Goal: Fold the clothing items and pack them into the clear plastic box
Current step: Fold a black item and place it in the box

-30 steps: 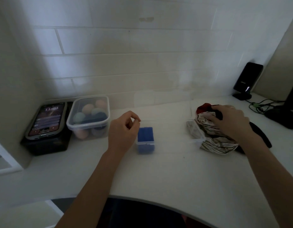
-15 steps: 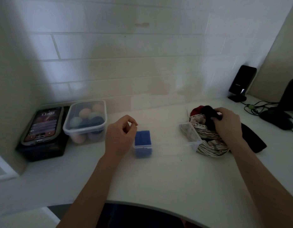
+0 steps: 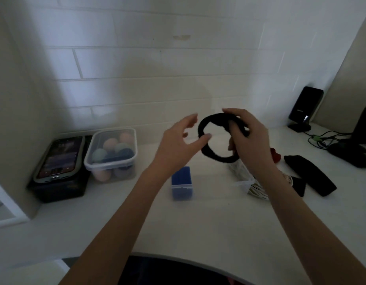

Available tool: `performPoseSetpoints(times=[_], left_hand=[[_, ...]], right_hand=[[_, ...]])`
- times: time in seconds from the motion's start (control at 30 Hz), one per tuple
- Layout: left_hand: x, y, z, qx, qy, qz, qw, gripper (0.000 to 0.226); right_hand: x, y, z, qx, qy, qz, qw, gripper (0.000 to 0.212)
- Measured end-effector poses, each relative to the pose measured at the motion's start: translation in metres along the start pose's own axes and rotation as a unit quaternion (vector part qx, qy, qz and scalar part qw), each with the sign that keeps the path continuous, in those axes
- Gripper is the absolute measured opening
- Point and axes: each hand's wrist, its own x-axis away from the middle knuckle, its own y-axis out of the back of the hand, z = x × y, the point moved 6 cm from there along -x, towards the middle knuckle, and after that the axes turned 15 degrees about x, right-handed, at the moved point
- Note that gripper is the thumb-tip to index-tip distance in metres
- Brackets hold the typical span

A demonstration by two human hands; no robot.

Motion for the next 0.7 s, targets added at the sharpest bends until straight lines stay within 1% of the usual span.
performPoseSetpoints(times=[0.03,0.07,0.1,0.13,0.17,0.23,0.3,0.33,0.4,0.43,0.5,0.53,0.6,0.67,0.7], left_hand=[[-0.006,-0.007,0.003,0.021,0.039,0.016,0.999,0.049],[-0.011,-0.012,0.007,0.051,0.066,0.02,0.996,0.039],[-0.013,-0.013,0.01,0.087,0.081,0.008,0.993,0.027],[-0.016,-0.012,0.013,0.129,0.09,-0.011,0.987,0.021],[-0.017,-0.008,0.016,0.154,0.098,-0.037,0.983,0.022],[-0.02,-0.001,0.022,0.192,0.132,-0.078,0.969,0.025],[-0.021,0.0,0.027,0.267,0.174,-0.079,0.944,0.026],[-0.021,-0.002,0.026,0.309,0.19,-0.073,0.929,0.028],[-0.023,-0.003,0.022,0.354,0.196,-0.064,0.912,0.035],[-0.023,-0.003,0.021,0.365,0.193,-0.06,0.909,0.039],[-0.026,-0.004,0.017,0.389,0.184,-0.048,0.902,0.044],[-0.028,-0.005,0.014,0.402,0.178,-0.04,0.897,0.043],[-0.031,-0.007,0.008,0.427,0.174,-0.019,0.887,0.042],[-0.034,-0.01,0.003,0.449,0.176,0.008,0.876,0.045],[-0.035,-0.011,0.002,0.452,0.18,0.019,0.873,0.048]], right_hand=[[0.002,-0.005,0.005,-0.014,-0.002,0.01,1.0,0.028],[0.003,-0.01,0.007,-0.027,-0.007,0.023,0.999,0.03],[0.005,-0.014,0.009,-0.045,-0.013,0.044,0.998,0.032],[0.006,-0.02,0.009,-0.066,-0.023,0.075,0.995,0.035],[0.007,-0.025,0.008,-0.087,-0.036,0.114,0.989,0.037],[0.009,-0.035,0.004,-0.13,-0.09,0.183,0.97,0.029],[0.01,-0.04,-0.003,-0.16,-0.146,0.213,0.953,0.022],[0.01,-0.04,-0.005,-0.138,-0.147,0.213,0.956,0.024],[0.009,-0.041,-0.009,-0.049,-0.124,0.221,0.966,0.041],[0.009,-0.043,-0.009,-0.023,-0.115,0.235,0.965,0.049],[0.011,-0.05,-0.009,-0.033,-0.122,0.271,0.954,0.052],[0.013,-0.054,-0.01,-0.049,-0.134,0.293,0.945,0.049],[0.014,-0.06,-0.01,-0.067,-0.147,0.32,0.934,0.036],[0.015,-0.061,-0.01,-0.075,-0.134,0.316,0.936,0.018],[0.015,-0.06,-0.009,-0.088,-0.132,0.311,0.937,0.013]])
